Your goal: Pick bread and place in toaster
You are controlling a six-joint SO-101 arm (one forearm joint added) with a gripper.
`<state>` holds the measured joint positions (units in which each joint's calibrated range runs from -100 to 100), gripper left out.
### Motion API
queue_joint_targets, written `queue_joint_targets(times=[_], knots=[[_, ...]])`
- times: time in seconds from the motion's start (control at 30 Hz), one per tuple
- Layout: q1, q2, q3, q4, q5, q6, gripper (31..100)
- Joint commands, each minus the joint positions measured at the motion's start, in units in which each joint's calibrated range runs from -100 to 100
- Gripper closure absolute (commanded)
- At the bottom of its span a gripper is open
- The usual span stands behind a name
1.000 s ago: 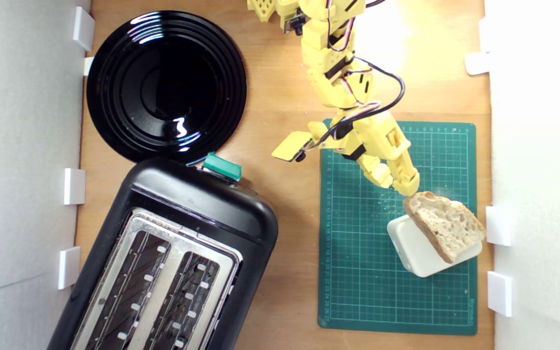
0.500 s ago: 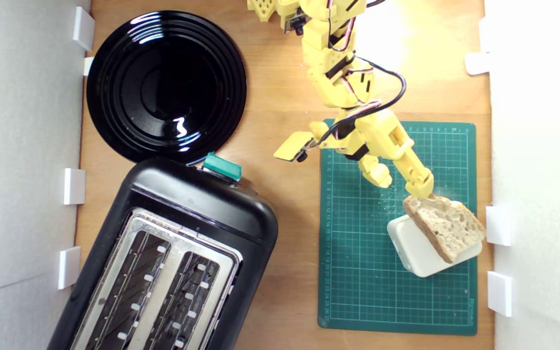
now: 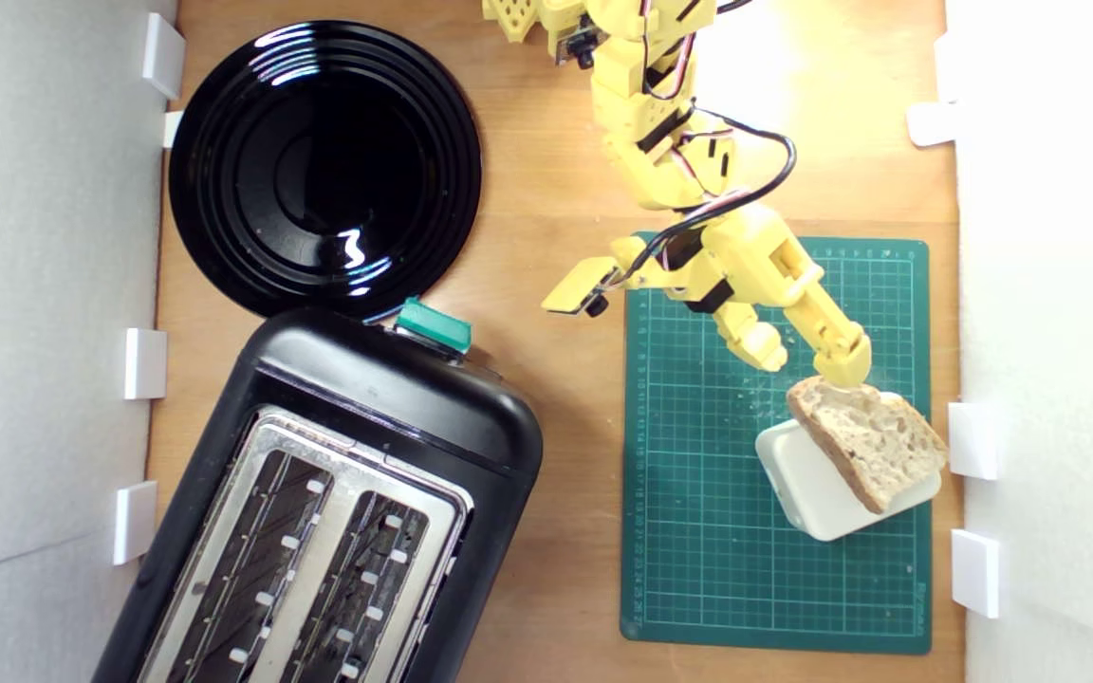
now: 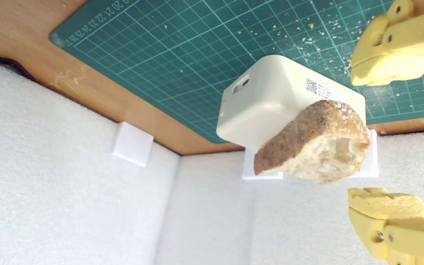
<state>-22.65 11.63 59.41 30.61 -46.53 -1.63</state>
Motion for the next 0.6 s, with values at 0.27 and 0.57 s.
queue_joint_targets(times=[0.27, 0.57], knots=[[-2.0, 5.25, -7.52, -3.77, -2.11, 0.51, 39.9], [-3.61, 8.83, -12.25, -7.31, -1.94, 0.98, 39.9]])
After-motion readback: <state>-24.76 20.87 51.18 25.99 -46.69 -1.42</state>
